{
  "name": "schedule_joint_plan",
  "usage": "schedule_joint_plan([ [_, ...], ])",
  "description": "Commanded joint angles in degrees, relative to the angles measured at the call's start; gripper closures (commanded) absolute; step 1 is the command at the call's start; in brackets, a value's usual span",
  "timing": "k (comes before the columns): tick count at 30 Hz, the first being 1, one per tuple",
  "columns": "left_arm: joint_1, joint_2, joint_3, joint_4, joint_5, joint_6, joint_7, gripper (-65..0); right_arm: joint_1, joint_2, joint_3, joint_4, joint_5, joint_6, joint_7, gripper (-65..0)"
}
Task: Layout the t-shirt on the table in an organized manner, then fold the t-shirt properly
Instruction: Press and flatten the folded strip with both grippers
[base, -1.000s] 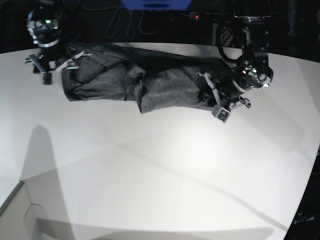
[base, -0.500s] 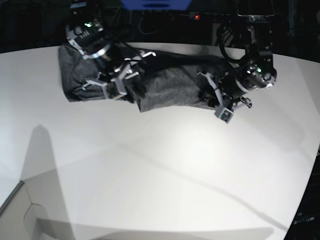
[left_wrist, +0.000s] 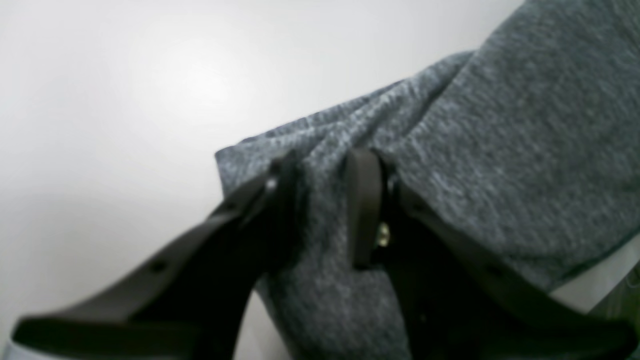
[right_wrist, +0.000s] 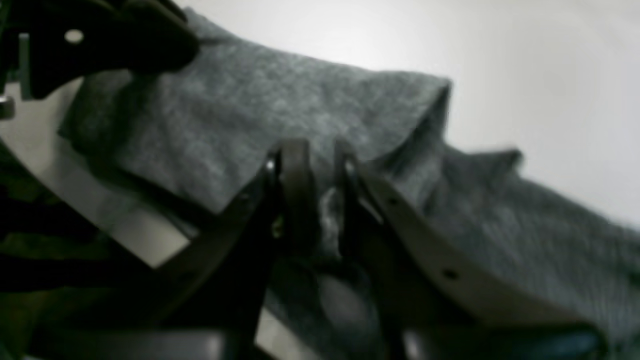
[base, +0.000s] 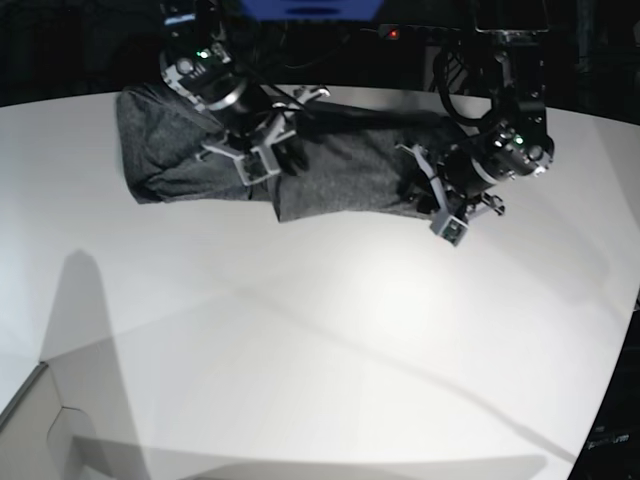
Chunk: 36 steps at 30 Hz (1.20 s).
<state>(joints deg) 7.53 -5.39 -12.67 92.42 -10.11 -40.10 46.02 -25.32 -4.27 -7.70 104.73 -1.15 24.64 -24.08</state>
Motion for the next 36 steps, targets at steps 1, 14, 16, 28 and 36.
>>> schedule_joint_plan([
  [1,-0.89,-0.19,-0.04,1.07,-0.66,0.10,-1.23,-17.1,-0.66,-0.17,0.19,0.72,0.84,0.28,1.17,-7.3],
  [14,-2.21,-0.11,0.23,0.46,-0.84,0.10,-1.32,-17.1,-0.48,0.71,0.54,-5.43,0.84,0.28,1.26,-7.3],
  [16,-2.21,-0.02,0.23,-0.16,-0.48,0.10,-1.84,-17.1,0.31,0.71,0.54,-7.45,0.84,0.28,1.26,-7.3],
  [28,-3.88,-3.01,-0.13,-8.60,-0.31,0.10,-1.93,-17.0,2.33,2.30,1.24,-10.44,0.84,0.28,1.35,-7.3],
  [36,-3.88,-5.91,-0.30,-8.95,-0.48,0.10,-2.02,-16.9,4.00,1.86,-1.83,-11.23,0.84,0.28,1.26,-7.3],
])
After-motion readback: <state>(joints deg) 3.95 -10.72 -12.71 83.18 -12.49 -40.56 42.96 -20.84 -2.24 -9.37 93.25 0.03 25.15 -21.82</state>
